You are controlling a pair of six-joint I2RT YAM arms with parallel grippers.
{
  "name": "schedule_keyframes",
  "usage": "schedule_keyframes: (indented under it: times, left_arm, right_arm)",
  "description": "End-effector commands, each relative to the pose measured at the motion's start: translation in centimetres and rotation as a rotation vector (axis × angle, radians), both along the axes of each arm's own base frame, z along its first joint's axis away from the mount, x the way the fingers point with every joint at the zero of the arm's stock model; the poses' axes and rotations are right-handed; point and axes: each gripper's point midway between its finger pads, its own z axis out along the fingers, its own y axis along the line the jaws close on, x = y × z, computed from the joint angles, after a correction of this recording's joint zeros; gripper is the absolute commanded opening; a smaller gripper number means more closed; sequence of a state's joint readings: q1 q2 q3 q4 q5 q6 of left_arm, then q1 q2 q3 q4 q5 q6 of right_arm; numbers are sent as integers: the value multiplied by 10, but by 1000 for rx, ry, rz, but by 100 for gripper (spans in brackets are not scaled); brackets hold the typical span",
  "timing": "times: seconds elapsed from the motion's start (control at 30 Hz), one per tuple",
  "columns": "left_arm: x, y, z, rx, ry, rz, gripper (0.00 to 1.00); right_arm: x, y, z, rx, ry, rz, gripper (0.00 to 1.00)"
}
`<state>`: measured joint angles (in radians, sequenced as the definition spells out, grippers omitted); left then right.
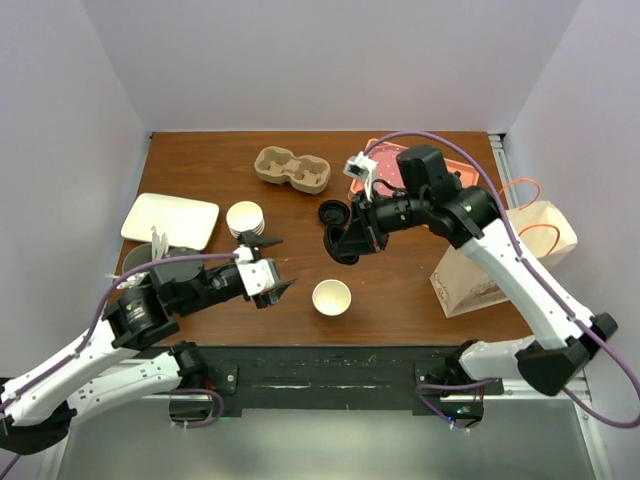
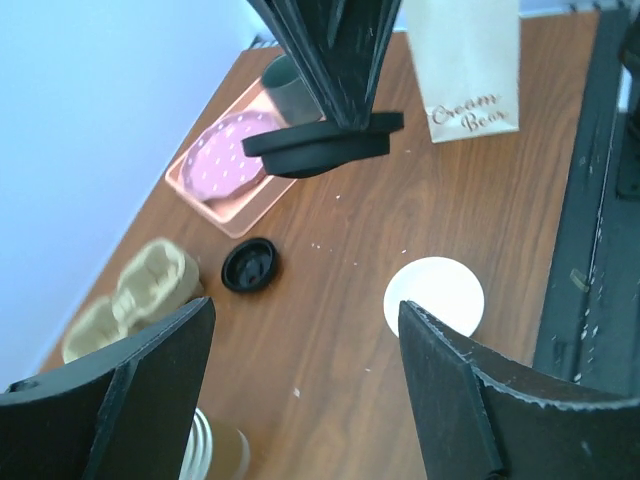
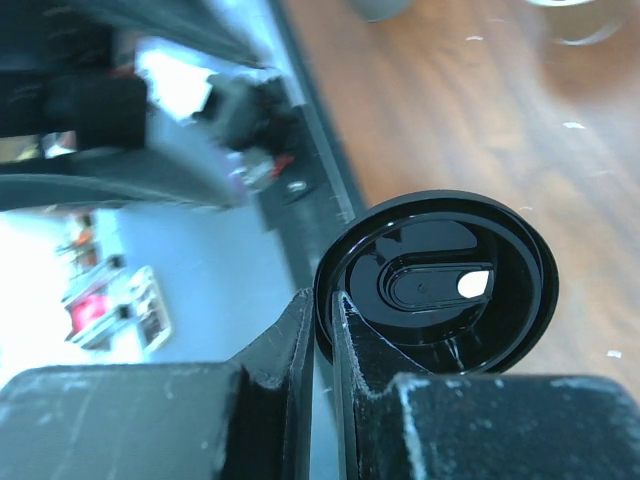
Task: Pack the takeout coffee
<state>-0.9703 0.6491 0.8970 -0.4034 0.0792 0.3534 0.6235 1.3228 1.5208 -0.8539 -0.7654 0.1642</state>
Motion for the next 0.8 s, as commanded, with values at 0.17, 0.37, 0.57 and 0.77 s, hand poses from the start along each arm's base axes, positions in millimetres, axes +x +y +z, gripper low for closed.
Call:
schedule_keyframes:
  times: [0.17, 0.37, 0.57, 0.77]
  left_arm:
    - [-4, -56, 20, 100, -230, -298, 77]
    - [-1, -64, 31, 115, -316, -333, 77]
    - [-10, -74, 41, 103, -339, -414, 77]
    - [-27, -84, 35, 101, -306, -537, 74]
  right_arm:
    - [-66, -21, 10, 65, 139, 119, 9]
    - [-80, -24, 6, 62, 205, 145, 9]
    - [-82, -22, 0, 47, 238, 154, 8]
    - [-78, -16, 4, 50, 240, 171, 9]
